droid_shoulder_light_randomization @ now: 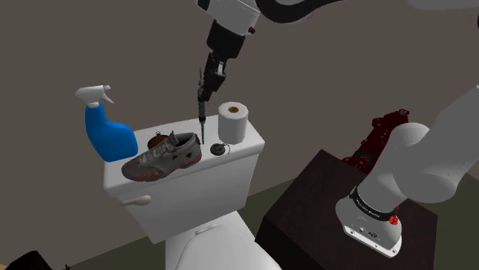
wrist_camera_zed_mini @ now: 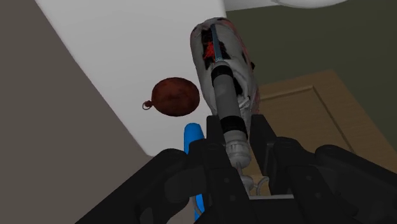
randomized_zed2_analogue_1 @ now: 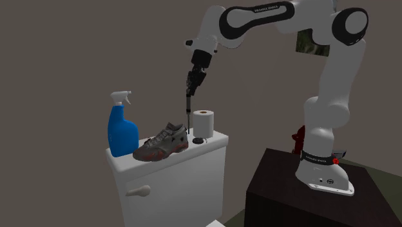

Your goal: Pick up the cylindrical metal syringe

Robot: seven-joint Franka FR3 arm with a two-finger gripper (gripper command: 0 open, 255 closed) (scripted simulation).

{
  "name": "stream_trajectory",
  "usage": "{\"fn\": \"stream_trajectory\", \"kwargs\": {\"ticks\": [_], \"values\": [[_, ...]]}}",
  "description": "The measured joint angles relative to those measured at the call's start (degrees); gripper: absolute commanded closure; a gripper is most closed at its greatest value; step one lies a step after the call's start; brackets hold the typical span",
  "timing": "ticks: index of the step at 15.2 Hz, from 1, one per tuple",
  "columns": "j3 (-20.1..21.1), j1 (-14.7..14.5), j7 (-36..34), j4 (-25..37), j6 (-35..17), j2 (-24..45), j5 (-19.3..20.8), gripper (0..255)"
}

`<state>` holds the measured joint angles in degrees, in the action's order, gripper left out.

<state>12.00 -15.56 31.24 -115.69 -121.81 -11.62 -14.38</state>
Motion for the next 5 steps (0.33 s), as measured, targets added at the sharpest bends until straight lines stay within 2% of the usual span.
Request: {"fn": "stream_trajectory", "kwargs": {"ticks": [5], "values": [[-0.16, 0.16, -0.65, 3.60, 3.47, 0.07, 0.44, 255]]}}
